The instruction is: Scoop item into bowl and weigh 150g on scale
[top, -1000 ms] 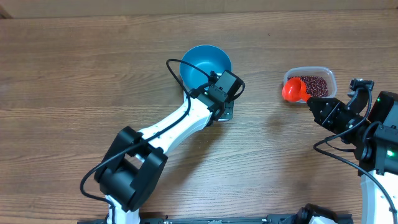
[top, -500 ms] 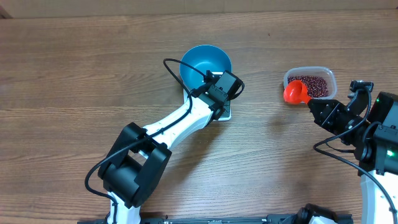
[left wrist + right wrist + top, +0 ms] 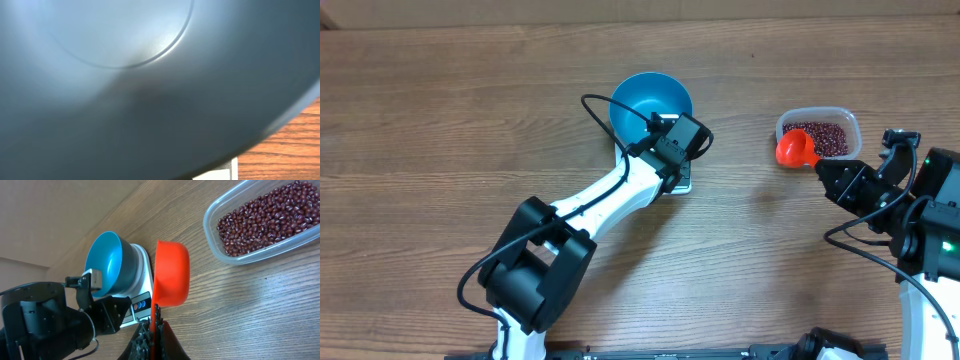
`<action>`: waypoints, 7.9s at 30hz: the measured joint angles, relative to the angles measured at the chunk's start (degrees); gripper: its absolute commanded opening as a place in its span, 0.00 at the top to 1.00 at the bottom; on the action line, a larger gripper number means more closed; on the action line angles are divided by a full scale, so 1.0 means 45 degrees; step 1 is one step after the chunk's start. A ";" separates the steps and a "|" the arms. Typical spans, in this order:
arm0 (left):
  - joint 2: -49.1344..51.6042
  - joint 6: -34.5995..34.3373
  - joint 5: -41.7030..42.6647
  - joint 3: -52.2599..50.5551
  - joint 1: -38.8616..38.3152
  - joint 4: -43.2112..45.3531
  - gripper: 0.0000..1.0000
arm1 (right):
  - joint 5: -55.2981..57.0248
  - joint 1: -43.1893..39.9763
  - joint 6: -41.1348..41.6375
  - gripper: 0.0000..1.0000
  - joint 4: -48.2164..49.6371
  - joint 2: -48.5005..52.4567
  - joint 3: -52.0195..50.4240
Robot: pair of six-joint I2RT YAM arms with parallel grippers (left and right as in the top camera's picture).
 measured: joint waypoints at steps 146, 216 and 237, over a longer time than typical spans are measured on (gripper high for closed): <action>-0.8199 0.9369 0.6640 -0.0063 0.4420 -0.5484 0.95 | 0.2516 -0.0010 -0.1355 0.96 -0.4095 0.2327 0.5712; -0.9214 1.0749 0.5751 -0.5149 0.4420 -0.1311 0.00 | 0.3337 -0.0010 -0.1831 0.96 -0.3308 0.2924 0.5717; -0.9214 1.0637 0.5712 -0.5149 0.4420 -0.1307 0.01 | 0.3716 -0.0010 -0.2001 0.96 -0.3288 0.3016 0.5756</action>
